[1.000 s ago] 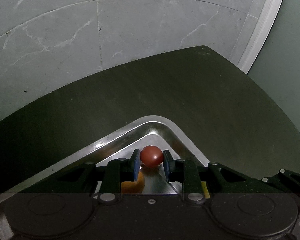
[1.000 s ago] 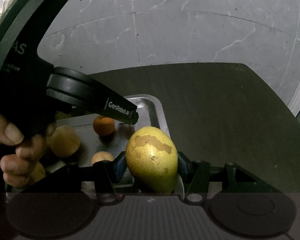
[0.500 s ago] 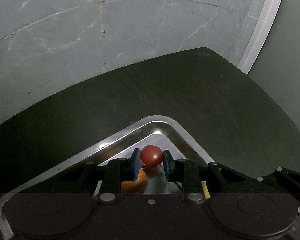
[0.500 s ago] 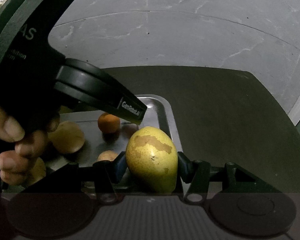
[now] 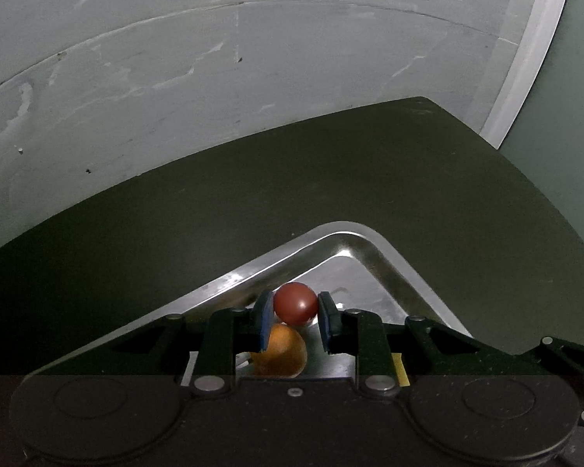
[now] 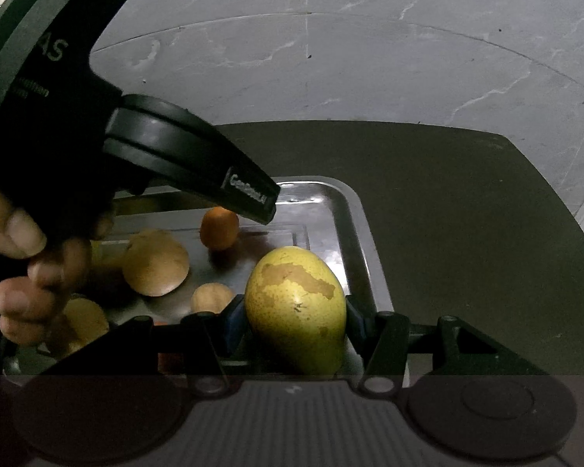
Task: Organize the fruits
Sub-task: 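Carry the mango with the right tool while the left tool carries the cherry tomato over the tray, then open both tools, releasing the cherry tomato and mango into the tray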
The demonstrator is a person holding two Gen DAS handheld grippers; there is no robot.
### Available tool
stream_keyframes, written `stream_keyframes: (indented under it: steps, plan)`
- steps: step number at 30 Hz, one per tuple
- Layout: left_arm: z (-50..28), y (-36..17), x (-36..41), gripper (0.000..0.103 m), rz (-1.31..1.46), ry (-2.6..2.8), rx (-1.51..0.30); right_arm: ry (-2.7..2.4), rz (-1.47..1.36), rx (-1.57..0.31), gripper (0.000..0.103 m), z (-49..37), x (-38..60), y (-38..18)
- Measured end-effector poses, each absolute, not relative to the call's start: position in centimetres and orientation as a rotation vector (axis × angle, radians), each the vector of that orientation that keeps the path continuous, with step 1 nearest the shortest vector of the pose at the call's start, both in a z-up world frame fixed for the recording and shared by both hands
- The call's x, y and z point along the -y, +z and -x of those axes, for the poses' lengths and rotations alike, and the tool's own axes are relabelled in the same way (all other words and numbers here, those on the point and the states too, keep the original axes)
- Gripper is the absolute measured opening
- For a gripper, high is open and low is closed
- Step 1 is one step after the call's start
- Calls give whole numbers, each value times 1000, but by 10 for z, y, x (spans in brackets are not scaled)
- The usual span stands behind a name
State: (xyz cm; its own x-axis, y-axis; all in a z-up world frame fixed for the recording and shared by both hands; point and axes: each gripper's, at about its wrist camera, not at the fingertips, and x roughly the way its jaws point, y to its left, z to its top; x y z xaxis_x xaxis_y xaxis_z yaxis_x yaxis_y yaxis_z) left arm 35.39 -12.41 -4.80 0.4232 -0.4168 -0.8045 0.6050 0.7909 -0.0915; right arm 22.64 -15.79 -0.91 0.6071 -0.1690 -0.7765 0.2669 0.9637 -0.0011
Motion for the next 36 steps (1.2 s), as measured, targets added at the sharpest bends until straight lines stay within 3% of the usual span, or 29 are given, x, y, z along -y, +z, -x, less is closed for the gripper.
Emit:
stream_keyframes:
  steps: [9, 15, 21, 29, 36]
  plan:
    - [-355, -48, 117, 26, -221, -636, -945, -265, -120, -892, 58, -234, 159, -14]
    - [-353, -47, 114, 32, -217, -631, -942, -280, -107, -862, 59, -234, 155, -9]
    - [-351, -39, 109, 48, -197, -624, -921, -305, -102, -849, 66, -234, 154, -5]
    - [-346, -22, 93, 84, -143, -605, -878, -353, -92, -797, 86, -228, 148, 10]
    - [-342, -7, 78, 96, -117, -588, -839, -396, -77, -764, 97, -225, 141, 19]
